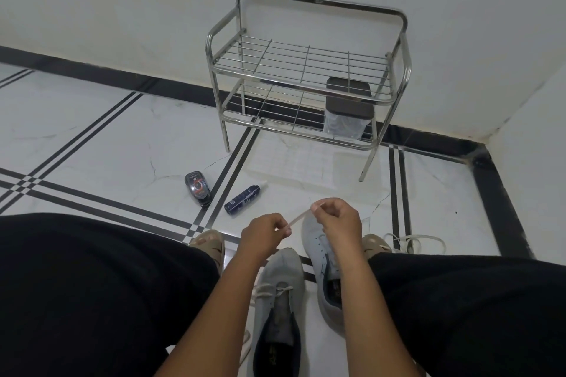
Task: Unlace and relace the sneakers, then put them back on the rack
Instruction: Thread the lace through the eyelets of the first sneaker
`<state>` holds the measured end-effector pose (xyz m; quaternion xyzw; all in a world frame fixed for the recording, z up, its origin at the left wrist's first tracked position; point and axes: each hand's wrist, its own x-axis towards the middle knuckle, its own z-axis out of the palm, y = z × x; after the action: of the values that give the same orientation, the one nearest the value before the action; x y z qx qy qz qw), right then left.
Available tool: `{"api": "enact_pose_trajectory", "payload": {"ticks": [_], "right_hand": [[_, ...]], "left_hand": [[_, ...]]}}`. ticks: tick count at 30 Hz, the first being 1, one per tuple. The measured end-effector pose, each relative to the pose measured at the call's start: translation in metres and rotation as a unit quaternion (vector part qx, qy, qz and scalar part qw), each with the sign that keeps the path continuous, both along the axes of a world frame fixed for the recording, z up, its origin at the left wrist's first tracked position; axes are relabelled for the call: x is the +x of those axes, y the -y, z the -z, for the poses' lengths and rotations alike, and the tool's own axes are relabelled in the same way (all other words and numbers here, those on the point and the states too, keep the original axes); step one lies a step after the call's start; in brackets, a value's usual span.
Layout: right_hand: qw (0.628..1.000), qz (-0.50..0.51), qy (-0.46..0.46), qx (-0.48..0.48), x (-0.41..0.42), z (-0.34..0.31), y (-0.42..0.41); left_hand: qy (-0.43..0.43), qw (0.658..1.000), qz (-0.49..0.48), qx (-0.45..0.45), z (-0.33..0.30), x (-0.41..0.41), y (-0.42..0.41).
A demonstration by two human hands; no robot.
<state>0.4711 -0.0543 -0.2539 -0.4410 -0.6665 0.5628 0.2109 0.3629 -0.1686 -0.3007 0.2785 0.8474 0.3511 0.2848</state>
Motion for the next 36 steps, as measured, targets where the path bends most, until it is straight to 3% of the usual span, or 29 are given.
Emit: {"api": "enact_pose_trajectory", "payload": {"ticks": [3, 6, 10, 12, 14, 16, 19, 25, 36], "right_hand": [[0.998, -0.05, 0.024, -0.008, -0.001, 0.002, 0.007], [0.999, -0.022, 0.033, -0.018, -0.001, 0.009, 0.011], [0.986, 0.062, 0.142, -0.056, 0.005, 0.051, 0.01], [0.966, -0.024, 0.25, -0.066, 0.012, 0.075, 0.02], [0.915, -0.161, 0.368, -0.03, 0.019, 0.097, 0.041], [0.878, -0.226, 0.423, -0.008, 0.028, 0.114, 0.065], [0.882, -0.216, 0.418, 0.012, 0.042, 0.131, 0.08], [0.91, -0.171, 0.373, -0.061, 0.048, 0.143, 0.069], [0.919, -0.154, 0.355, -0.079, 0.051, 0.156, 0.066]], "left_hand": [[0.09, 0.989, 0.046, 0.104, -0.006, 0.002, -0.003], [0.084, 0.989, 0.021, 0.119, -0.013, 0.01, -0.006], [0.063, 0.994, -0.082, 0.035, 0.015, 0.011, 0.002], [0.054, 0.995, -0.075, -0.036, 0.032, 0.016, 0.01], [0.044, 0.991, -0.04, -0.118, 0.051, 0.024, 0.017], [0.062, 0.981, -0.005, -0.184, 0.069, 0.035, 0.024], [0.081, 0.968, 0.015, -0.236, 0.089, 0.05, 0.033], [0.028, 0.964, 0.011, -0.265, 0.099, 0.065, 0.036], [0.06, 0.967, 0.009, -0.248, 0.1, 0.068, 0.037]]}}
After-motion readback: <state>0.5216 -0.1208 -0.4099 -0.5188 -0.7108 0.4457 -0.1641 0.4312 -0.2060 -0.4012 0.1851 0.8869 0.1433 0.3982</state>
